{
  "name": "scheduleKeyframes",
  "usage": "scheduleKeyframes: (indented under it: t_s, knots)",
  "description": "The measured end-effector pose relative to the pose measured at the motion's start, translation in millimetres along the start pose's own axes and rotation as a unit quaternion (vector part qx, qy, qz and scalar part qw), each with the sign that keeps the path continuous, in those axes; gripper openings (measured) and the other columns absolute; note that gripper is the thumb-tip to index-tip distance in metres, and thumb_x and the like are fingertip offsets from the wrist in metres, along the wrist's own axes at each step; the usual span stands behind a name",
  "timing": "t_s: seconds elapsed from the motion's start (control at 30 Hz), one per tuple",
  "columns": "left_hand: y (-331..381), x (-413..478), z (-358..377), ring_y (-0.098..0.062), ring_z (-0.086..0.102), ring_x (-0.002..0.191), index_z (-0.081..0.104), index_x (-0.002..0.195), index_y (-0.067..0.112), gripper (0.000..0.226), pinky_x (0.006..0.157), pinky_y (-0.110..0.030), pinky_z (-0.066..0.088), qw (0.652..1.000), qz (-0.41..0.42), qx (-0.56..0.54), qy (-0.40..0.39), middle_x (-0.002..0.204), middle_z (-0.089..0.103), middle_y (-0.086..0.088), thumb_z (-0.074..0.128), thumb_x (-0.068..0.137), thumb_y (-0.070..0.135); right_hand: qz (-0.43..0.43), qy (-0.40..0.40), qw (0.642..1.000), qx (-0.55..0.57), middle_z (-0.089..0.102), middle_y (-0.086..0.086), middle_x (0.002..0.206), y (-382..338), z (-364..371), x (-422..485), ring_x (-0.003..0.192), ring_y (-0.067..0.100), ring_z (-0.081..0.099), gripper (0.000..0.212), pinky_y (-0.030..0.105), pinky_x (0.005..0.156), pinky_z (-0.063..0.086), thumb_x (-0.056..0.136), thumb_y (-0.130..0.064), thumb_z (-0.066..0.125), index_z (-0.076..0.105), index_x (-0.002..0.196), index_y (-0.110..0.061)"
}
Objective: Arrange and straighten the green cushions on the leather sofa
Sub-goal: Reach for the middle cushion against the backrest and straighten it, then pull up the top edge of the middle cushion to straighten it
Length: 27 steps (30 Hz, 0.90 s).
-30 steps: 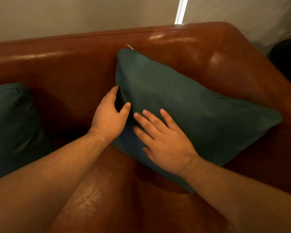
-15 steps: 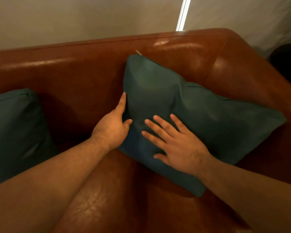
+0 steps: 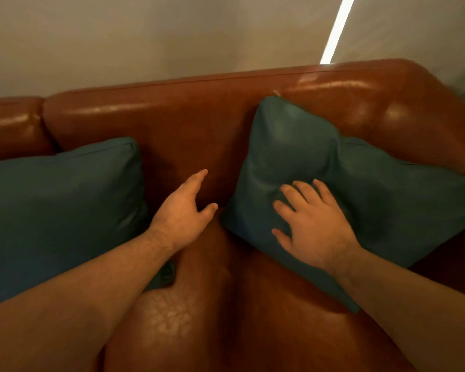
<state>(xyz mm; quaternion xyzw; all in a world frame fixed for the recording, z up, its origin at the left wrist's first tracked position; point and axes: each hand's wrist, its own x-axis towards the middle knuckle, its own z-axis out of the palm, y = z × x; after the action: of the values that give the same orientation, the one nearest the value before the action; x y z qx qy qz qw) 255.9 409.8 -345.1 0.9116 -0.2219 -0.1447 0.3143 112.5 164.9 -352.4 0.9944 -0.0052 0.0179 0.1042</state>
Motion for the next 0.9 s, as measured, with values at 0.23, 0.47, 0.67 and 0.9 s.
scheduleKeyframes:
  t_s: [0.23, 0.47, 0.67, 0.9]
  knots:
    - [-33.3, -57.7, -59.7, -0.021, 0.047, 0.149, 0.038, 0.162, 0.027, 0.073, 0.123, -0.027, 0.033, 0.997, -0.028, -0.011, 0.074, 0.167, 0.041, 0.006, 0.073, 0.098, 0.029, 0.059, 0.004, 0.993, 0.105, 0.057, 0.001, 0.149, -59.6, -48.5, 18.0, 0.139, 0.025, 0.052, 0.069, 0.057, 0.123, 0.031, 0.091, -0.072, 0.050, 0.061, 0.143, -0.027]
    - [-122.1, -104.9, -134.8, -0.019, 0.042, 0.151, 0.051, 0.154, 0.021, 0.071, 0.126, -0.036, 0.033, 0.985, -0.039, 0.047, 0.161, 0.162, 0.048, 0.002, 0.082, 0.089, 0.024, 0.044, 0.000, 0.966, 0.254, 0.043, -0.009, 0.161, -156.5, -84.5, 66.1, 0.150, 0.016, 0.039, 0.084, 0.050, 0.124, 0.035, 0.090, -0.084, 0.045, 0.040, 0.158, -0.036]
    - [-227.7, -138.4, -181.5, -0.021, 0.010, 0.164, 0.048, 0.156, 0.029, 0.076, 0.132, -0.056, 0.016, 0.969, -0.076, 0.108, 0.207, 0.177, 0.021, 0.005, 0.082, 0.088, 0.037, 0.100, -0.034, 0.924, 0.368, 0.032, -0.014, 0.167, -254.1, -80.0, 107.5, 0.153, 0.014, 0.033, 0.108, 0.042, 0.120, 0.040, 0.075, -0.095, 0.053, 0.023, 0.163, -0.040]
    - [-322.8, -151.6, -240.9, -0.016, 0.001, 0.165, 0.017, 0.167, 0.044, 0.131, 0.132, -0.049, 0.016, 0.967, -0.151, -0.078, 0.192, 0.179, -0.007, 0.012, 0.086, 0.058, 0.072, 0.255, -0.034, 0.759, 0.598, 0.052, -0.027, 0.144, -309.9, -69.1, 146.2, 0.134, 0.012, 0.053, 0.136, 0.037, 0.106, 0.048, 0.046, -0.087, 0.086, 0.019, 0.159, -0.052]
